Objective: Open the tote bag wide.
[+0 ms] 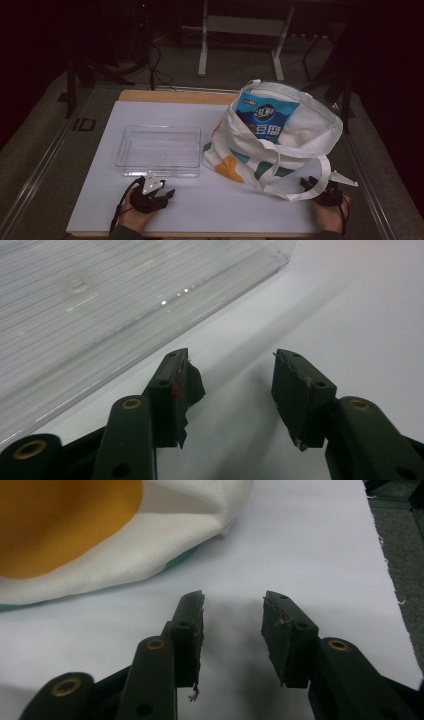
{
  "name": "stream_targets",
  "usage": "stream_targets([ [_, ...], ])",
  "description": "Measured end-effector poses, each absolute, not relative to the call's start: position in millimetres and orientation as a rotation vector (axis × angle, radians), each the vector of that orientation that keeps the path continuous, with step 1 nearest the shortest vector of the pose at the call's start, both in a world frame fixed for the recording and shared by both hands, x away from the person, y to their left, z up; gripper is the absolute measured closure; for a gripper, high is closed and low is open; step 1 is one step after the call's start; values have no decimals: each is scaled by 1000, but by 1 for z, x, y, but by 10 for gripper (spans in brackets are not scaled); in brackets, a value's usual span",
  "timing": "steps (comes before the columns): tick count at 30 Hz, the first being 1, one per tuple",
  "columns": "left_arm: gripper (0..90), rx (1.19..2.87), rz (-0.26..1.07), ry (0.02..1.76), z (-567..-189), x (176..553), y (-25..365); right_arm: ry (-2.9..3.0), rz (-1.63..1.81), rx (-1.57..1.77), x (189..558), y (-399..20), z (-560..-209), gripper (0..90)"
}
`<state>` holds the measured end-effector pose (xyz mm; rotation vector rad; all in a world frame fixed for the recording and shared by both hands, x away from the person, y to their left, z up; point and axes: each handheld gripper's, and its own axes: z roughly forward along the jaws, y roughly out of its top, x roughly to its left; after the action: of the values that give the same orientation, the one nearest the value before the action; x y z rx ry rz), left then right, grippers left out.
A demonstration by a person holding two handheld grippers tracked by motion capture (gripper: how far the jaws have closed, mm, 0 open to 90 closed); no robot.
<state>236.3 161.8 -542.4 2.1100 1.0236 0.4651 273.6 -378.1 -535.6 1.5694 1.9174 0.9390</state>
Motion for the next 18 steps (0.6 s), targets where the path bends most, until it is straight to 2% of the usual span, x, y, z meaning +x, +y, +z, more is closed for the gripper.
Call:
stream_targets([
  [6, 556, 2117, 465, 1001, -542, 235, 161, 1937, 941, 1549, 274, -377, -536, 625],
  [18, 570, 2141, 478, 972, -540, 234, 155, 1949, 957, 1545, 274, -377, -536, 652],
])
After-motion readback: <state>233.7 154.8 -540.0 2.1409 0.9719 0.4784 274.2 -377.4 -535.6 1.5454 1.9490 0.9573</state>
